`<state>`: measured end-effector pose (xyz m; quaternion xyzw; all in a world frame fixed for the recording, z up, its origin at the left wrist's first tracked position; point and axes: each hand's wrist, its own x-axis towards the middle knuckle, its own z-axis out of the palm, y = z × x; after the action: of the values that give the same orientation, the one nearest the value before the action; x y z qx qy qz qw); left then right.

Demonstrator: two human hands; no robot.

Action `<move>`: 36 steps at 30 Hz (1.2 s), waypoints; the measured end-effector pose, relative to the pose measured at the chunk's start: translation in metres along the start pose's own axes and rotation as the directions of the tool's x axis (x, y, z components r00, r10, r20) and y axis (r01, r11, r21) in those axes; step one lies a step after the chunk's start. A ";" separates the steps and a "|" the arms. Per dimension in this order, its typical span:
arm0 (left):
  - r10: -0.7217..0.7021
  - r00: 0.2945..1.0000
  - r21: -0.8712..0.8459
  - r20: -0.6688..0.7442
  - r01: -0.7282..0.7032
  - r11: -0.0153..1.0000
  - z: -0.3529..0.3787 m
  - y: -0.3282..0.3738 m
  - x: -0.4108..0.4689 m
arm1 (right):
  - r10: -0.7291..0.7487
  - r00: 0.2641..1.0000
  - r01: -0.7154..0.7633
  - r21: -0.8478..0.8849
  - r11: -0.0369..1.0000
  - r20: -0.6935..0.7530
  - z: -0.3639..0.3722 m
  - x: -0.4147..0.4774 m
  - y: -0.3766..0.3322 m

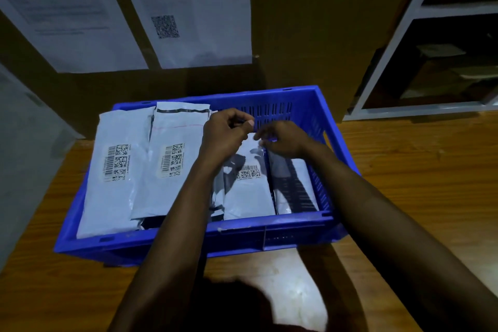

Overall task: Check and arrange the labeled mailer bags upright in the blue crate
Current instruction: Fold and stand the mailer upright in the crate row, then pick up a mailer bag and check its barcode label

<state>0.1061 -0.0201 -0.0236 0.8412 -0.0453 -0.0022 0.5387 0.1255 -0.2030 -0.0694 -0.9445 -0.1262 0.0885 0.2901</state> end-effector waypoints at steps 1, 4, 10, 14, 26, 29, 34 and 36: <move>-0.005 1.000 0.011 0.002 0.005 1.000 0.001 0.000 0.000 | 0.060 0.998 -0.057 -0.074 0.996 0.029 0.001 0.002 0.006; -0.008 1.000 0.031 0.023 0.007 0.999 0.003 0.000 -0.001 | 0.213 0.961 -0.171 -0.224 0.959 0.178 0.005 0.006 0.018; -0.011 0.997 0.096 0.080 0.004 0.995 0.006 -0.002 -0.004 | 0.370 0.873 -0.251 -0.356 0.900 0.319 0.017 0.013 0.036; 0.009 0.993 0.138 0.114 -0.025 0.990 0.007 -0.004 -0.006 | 0.402 0.843 -0.289 -0.330 0.899 0.357 0.017 0.016 0.046; -0.019 0.978 0.227 0.207 -0.029 0.974 0.005 0.000 -0.010 | 0.180 0.982 -0.173 -0.103 0.979 0.063 -0.042 -0.021 0.003; -0.048 0.979 0.186 0.199 0.010 0.983 0.007 0.001 -0.009 | 0.165 0.983 -0.167 -0.011 0.986 -0.084 -0.064 -0.052 -0.011; -0.143 0.961 0.094 0.235 0.124 0.988 0.007 0.005 -0.008 | 0.175 0.908 -0.171 0.045 0.984 -0.382 -0.103 -0.084 -0.031; -0.192 0.940 0.043 0.282 0.187 0.981 0.007 0.010 -0.010 | 0.186 0.852 -0.161 0.092 0.983 -0.490 -0.117 -0.096 -0.037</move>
<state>0.0955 -0.0301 -0.0177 0.8368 -0.0412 -0.1749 0.5172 0.0553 -0.2629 0.0564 -0.9357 0.0406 -0.1284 0.3261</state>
